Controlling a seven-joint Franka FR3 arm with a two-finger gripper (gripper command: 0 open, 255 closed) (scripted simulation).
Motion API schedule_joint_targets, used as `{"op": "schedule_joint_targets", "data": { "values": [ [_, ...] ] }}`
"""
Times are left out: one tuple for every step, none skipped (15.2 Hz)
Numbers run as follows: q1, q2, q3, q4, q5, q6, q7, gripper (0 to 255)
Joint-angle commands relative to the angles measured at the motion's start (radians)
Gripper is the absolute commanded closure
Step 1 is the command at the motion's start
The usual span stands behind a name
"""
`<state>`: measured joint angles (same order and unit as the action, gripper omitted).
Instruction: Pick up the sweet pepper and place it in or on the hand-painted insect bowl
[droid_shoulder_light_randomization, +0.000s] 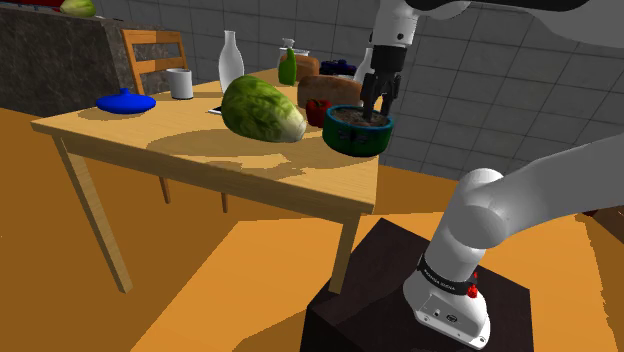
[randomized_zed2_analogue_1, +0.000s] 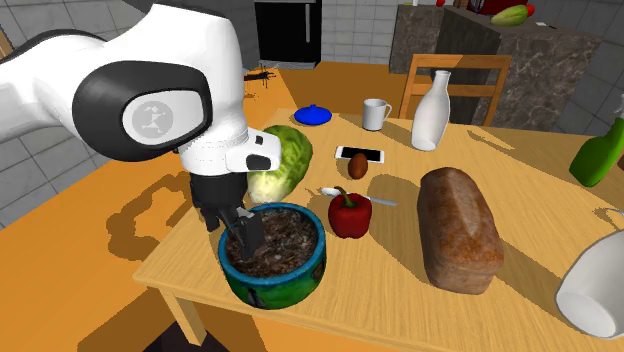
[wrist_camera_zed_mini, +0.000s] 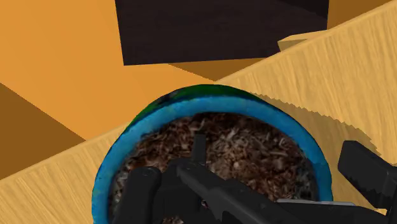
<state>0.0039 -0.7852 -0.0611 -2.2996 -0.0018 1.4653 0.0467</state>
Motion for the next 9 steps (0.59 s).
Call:
{"op": "schedule_joint_targets", "data": {
  "values": [
    [0.000, 0.000, 0.000, 0.000, 0.000, 0.000, 0.000, 0],
    [0.013, 0.025, -0.026, 0.016, -0.021, 0.012, -0.067, 0],
    [0.027, 0.051, -0.053, 0.035, -0.040, 0.023, -0.133, 0],
    [0.042, 0.079, -0.079, 0.055, -0.058, 0.035, -0.199, 0],
    [0.057, 0.108, -0.103, 0.077, -0.073, 0.047, -0.265, 0],
    [0.072, 0.139, -0.128, 0.100, -0.086, 0.059, -0.330, 0],
    [0.088, 0.170, -0.151, 0.126, -0.098, 0.070, -0.395, 0],
    [0.104, 0.203, -0.174, 0.152, -0.106, 0.081, -0.460, 0],
    [0.120, 0.236, -0.195, 0.181, -0.113, 0.091, -0.524, 0]
  ]
}}
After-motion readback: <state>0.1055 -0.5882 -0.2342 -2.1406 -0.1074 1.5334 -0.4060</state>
